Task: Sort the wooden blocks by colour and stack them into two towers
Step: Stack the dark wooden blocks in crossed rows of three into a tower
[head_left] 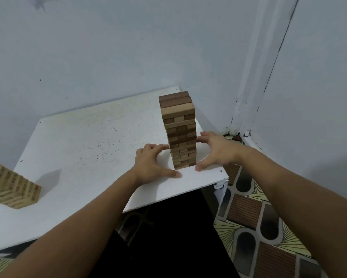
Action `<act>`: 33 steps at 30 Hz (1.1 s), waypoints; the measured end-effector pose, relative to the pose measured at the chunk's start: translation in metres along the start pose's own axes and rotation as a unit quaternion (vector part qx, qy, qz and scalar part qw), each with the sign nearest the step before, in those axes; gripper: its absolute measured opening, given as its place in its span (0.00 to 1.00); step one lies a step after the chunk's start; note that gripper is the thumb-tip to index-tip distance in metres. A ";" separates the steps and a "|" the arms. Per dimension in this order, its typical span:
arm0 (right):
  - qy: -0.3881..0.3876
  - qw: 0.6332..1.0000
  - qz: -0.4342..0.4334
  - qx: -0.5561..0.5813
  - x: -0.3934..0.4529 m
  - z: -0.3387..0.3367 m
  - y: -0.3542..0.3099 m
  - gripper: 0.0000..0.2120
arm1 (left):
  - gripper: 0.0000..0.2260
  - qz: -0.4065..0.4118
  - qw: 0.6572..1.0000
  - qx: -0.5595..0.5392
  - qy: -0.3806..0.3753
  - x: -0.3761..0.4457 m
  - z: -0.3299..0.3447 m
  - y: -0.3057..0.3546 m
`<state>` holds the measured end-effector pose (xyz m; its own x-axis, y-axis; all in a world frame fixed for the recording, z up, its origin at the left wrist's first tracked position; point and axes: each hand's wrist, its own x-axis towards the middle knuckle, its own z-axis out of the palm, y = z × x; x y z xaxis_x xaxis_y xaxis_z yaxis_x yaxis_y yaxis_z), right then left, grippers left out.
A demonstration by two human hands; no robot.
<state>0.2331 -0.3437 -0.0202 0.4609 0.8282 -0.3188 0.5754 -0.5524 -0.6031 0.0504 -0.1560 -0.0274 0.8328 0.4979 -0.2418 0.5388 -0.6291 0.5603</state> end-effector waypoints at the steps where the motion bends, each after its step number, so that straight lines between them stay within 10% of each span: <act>1: -0.002 1.000 0.002 0.000 0.002 0.000 0.000 0.50 | 0.45 0.000 1.000 0.010 -0.003 0.002 0.000 0.000; 33: 0.002 0.997 -0.004 0.075 0.024 0.018 0.013 0.44 | 0.32 0.005 1.000 0.014 0.019 0.022 0.011 0.004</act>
<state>0.2395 -0.3289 -0.0487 0.4593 0.8325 -0.3099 0.4723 -0.5243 -0.7086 0.0722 -0.1542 -0.0395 0.8333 0.5132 -0.2053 0.5338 -0.6505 0.5403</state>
